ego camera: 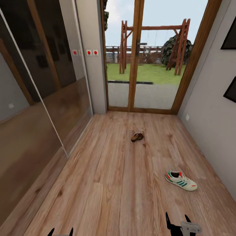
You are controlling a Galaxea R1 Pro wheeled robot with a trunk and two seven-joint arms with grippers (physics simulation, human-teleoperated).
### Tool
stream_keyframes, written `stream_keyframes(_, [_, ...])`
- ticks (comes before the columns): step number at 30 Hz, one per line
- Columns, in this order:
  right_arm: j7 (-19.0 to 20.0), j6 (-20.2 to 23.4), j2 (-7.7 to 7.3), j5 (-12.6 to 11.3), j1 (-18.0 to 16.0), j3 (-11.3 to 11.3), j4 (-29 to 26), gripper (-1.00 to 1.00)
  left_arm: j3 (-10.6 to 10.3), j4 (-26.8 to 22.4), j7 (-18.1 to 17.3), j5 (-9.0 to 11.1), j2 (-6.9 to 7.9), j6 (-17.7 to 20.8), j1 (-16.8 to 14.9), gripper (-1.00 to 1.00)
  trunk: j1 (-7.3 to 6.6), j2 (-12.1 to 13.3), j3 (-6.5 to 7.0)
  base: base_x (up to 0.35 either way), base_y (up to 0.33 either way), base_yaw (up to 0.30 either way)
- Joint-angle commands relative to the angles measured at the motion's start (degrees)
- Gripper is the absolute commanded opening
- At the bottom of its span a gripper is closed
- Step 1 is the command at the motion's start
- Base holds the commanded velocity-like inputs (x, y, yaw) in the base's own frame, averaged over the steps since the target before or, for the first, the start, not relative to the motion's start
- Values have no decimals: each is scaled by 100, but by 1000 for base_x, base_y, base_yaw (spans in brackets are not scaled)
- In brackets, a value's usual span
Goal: Pick up the two gym shoes and the two sandals from the corridor floor and place them onto the hallstand (shoe rack) in the corridor, making sure they are on the rack and not on the floor. Arrange them so the two gym shoes are next to each other and the two sandals are next to each other.
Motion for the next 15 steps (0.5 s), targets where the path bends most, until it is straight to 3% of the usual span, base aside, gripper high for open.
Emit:
stream_keyframes(1, [50, -19, 1, 13, -5, -49, 3, 100, 49, 3, -45, -24, -4, -16, -4, 100, 3, -2, -5, 340, 0, -52])
stream_keyframes(15, [50, -19, 1, 13, -5, -47, 4, 100, 49, 3, -45, -26, -4, -9, -4, 100, 3, -2, -5, 340, 0, -32])
